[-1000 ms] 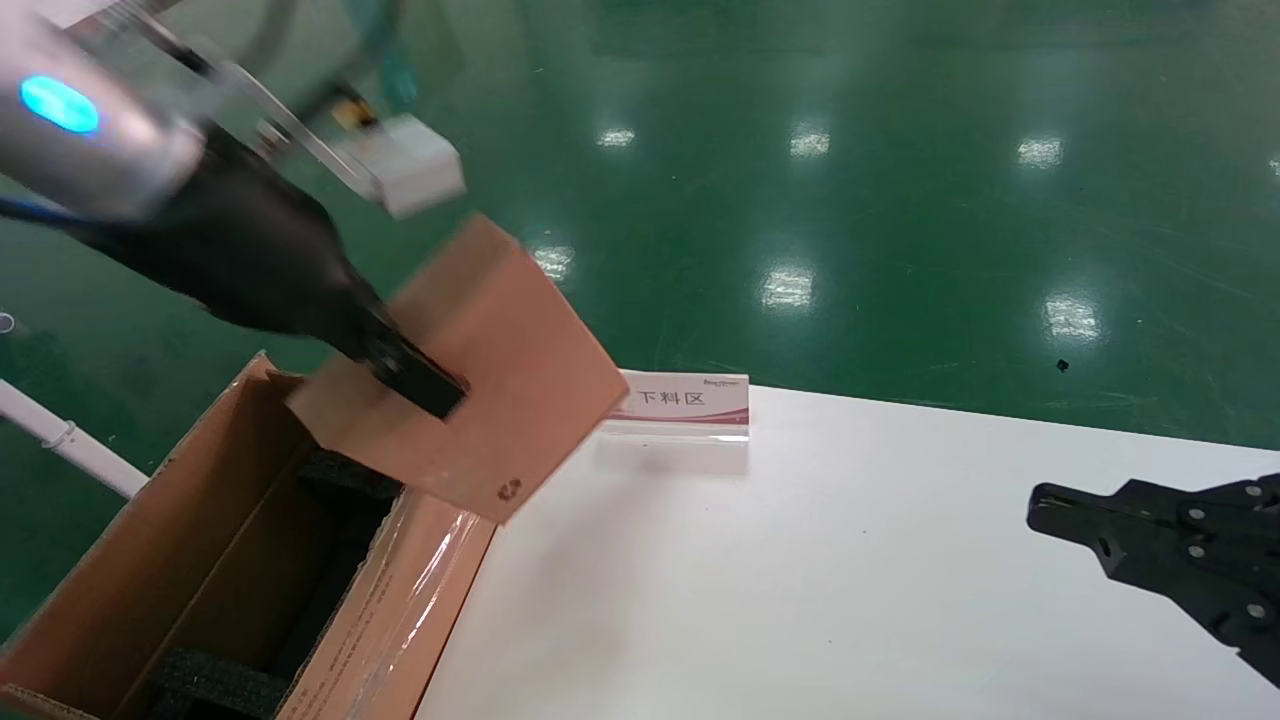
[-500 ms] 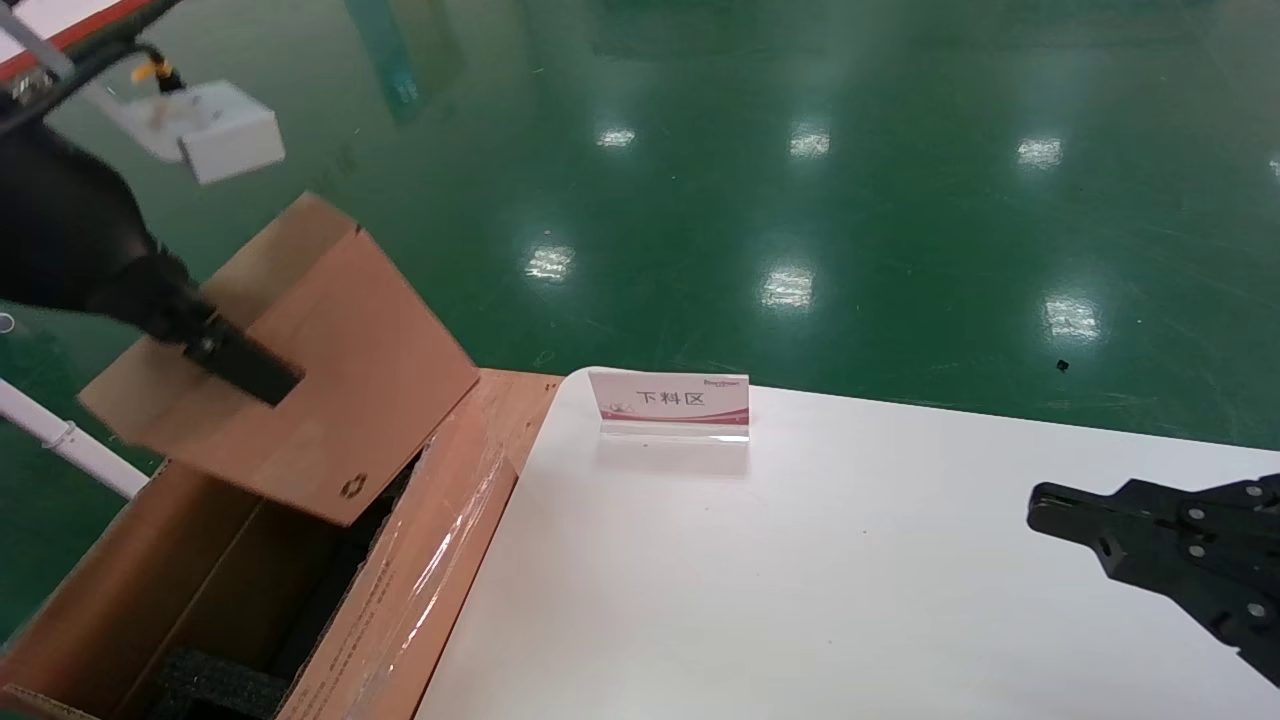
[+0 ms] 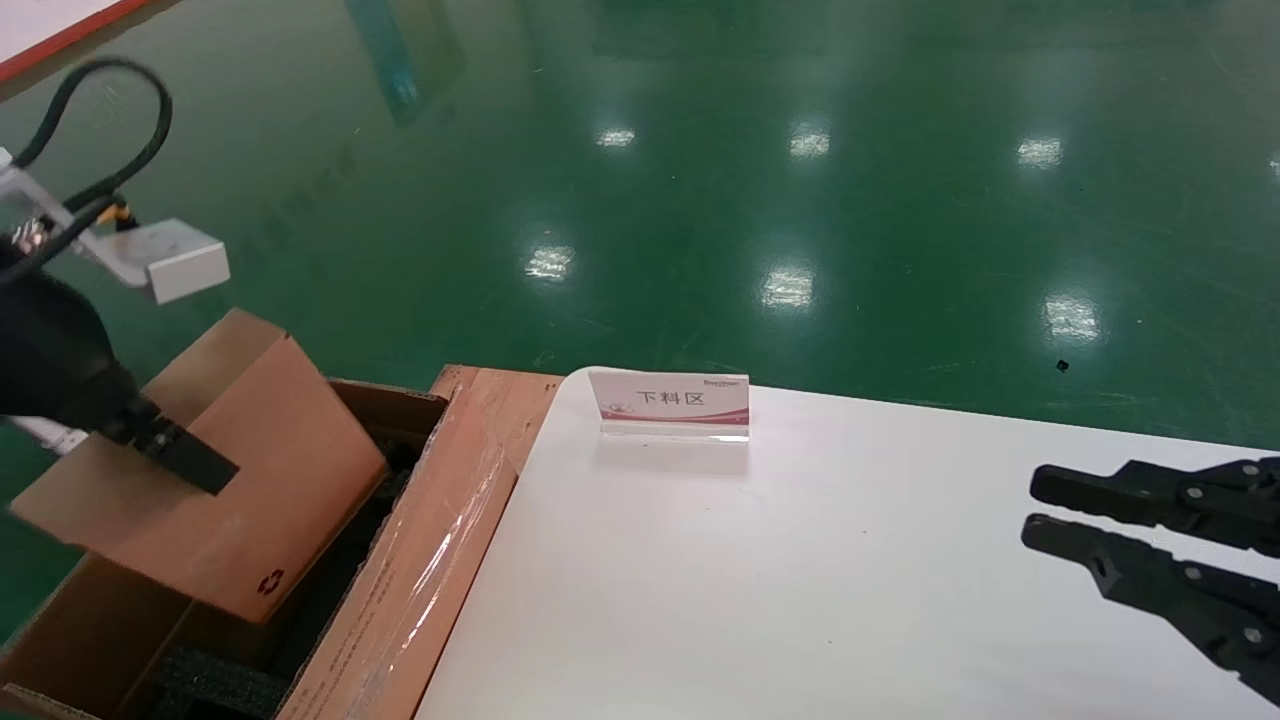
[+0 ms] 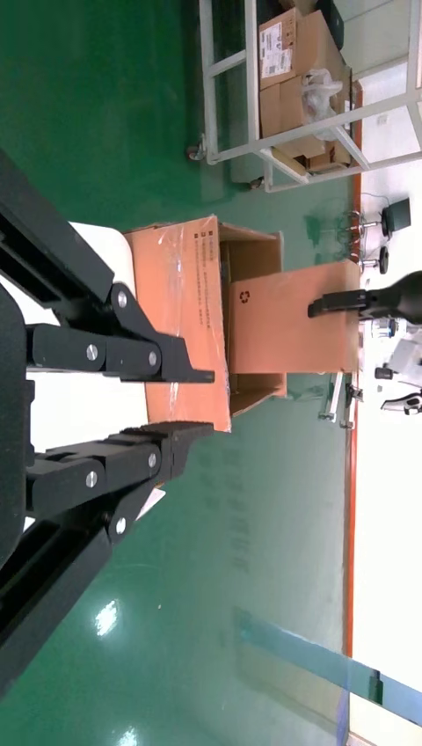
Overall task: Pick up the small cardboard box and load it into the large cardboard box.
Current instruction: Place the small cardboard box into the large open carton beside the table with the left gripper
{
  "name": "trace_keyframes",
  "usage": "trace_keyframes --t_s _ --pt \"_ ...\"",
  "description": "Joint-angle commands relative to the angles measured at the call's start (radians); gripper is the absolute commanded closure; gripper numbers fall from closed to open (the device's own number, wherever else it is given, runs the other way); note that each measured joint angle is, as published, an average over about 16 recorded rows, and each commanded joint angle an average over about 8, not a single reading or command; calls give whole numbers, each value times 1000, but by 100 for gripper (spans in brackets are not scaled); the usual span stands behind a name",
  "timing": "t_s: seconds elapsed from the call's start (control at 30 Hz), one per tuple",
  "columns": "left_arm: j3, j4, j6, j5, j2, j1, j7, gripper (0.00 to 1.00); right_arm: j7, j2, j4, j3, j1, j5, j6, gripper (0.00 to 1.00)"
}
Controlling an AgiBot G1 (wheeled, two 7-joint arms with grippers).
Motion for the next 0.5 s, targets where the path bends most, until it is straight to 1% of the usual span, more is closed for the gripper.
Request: trace_keyframes --t_s 0.03,0.23,0.5 --pt "14 1 -6 7 -18 9 -6 100 0 0 0 0 0 0 0 0" --pt "43 17 -39 29 -70 56 -5 100 0 0 0 0 0 0 0 0" --pt "60 65 -101 48 -121 108 7 100 0 0 0 -1 0 1 0 0"
